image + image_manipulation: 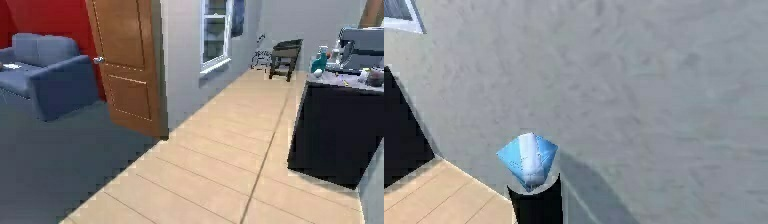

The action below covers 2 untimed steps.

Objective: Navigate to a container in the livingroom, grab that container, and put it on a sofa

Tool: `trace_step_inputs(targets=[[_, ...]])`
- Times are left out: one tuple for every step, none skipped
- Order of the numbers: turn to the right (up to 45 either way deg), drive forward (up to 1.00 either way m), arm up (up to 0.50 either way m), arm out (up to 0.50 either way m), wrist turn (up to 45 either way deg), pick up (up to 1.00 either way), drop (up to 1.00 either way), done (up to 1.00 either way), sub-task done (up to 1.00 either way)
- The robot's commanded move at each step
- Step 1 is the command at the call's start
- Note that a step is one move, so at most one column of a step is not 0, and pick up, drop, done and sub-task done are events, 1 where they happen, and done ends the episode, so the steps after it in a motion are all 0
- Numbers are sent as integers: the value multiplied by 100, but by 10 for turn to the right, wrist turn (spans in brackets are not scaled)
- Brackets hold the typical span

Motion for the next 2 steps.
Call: trace_step_inputs(targets=[[-450,0,0,0,0,0,0,0,0],[-210,0,0,0,0,0,0,0,0]])
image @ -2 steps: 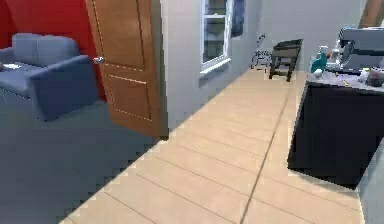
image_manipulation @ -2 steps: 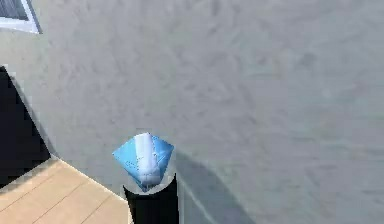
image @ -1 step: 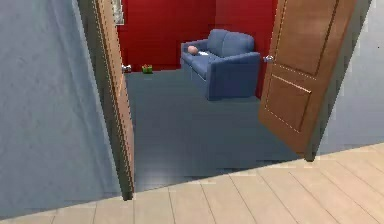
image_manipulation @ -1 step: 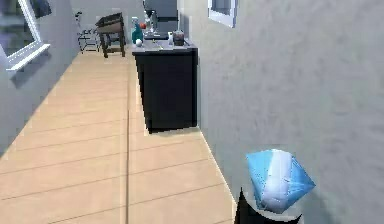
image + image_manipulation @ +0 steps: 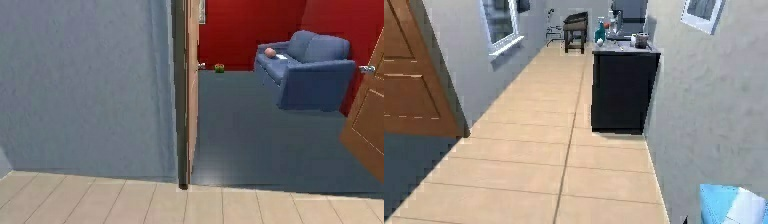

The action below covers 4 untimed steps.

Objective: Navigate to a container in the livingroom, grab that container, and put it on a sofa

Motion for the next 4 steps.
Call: trace_step_inputs(targets=[[0,5,0,0,0,0,0,0,0],[300,0,0,0,0,0,0,0,0],[0,100,0,0,0,0,0,0,0],[0,20,0,0,0,0,0,0,0]])
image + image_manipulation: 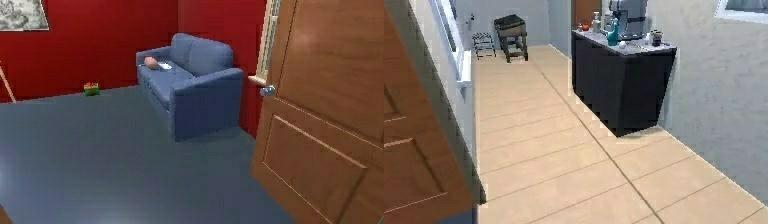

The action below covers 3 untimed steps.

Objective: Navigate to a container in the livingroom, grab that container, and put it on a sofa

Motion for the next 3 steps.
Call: trace_step_inputs(targets=[[-180,0,0,0,0,0,0,0,0],[0,100,0,0,0,0,0,0,0],[-30,0,0,0,0,0,0,0,0]])
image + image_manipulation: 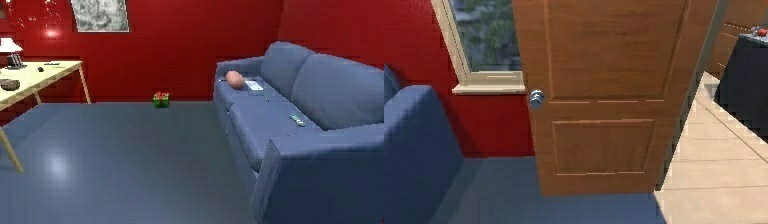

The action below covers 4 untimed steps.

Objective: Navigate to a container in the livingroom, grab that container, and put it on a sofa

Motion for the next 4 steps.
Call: trace_step_inputs(targets=[[0,40,0,0,0,0,0,0,0],[-420,0,0,0,0,0,0,0,0],[0,100,0,0,0,0,0,0,0],[-30,0,0,0,0,0,0,0,0]])
